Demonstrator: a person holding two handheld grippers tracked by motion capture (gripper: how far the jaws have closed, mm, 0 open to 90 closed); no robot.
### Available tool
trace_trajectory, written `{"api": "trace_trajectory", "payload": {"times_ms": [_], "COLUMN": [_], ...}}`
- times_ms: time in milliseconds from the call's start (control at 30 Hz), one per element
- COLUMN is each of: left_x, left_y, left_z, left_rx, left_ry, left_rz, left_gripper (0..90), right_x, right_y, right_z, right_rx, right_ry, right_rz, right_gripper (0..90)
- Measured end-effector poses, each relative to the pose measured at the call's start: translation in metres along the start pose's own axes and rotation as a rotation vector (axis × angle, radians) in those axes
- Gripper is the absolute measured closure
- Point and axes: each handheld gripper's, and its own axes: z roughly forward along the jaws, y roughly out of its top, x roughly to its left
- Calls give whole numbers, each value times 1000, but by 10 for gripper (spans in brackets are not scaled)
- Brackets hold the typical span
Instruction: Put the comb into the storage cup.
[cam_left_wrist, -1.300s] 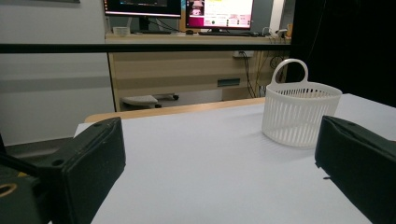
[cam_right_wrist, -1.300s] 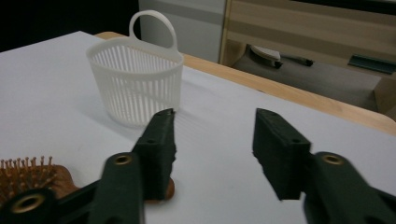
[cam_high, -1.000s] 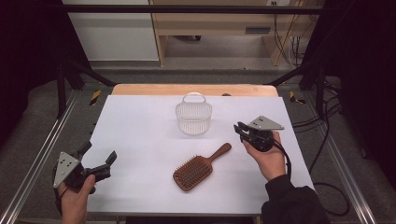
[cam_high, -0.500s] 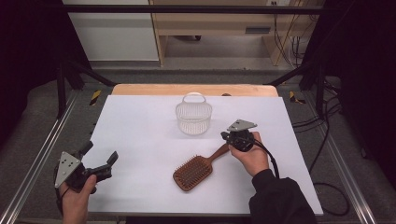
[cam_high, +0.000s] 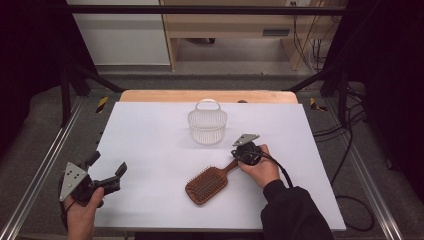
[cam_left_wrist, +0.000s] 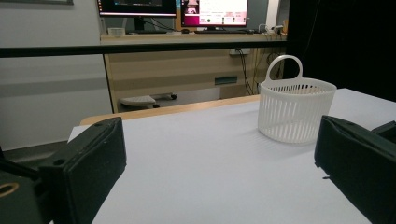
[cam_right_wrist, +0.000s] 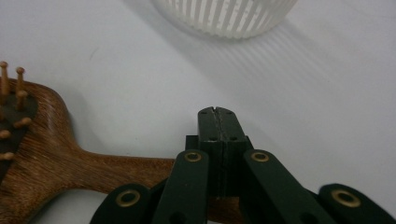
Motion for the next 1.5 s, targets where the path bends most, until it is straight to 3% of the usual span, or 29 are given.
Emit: {"api": "trace_trajectory", "payload": {"times_ms": [233,400,533,667,1133,1500], "left_x": [0,-1,-1,-2,-2,-2], "left_y": [0,0,0,0,-1,-1], "left_z": [0,1,1,1,2,1], "left_rx": [0,7,6,9,18,18], "left_ry": [-1,-3,-4,-4,-8,-8], "left_rz": [0,4,6,8,13,15], "left_gripper": [24,24,24,24,25,25], "right_x": [0,2,4,6,37,53], "right_y": [-4,-17,-27,-34,-61,-67], "right_z": [1,-13,-26,-34,-63,-71], "right_rx": [46,88,90,92,108,110], "right_ry": [20,5,19,33,93,148], "right_rz": [5,32,78,91,98,105], "right_gripper": [900,900,900,900,900,900]}}
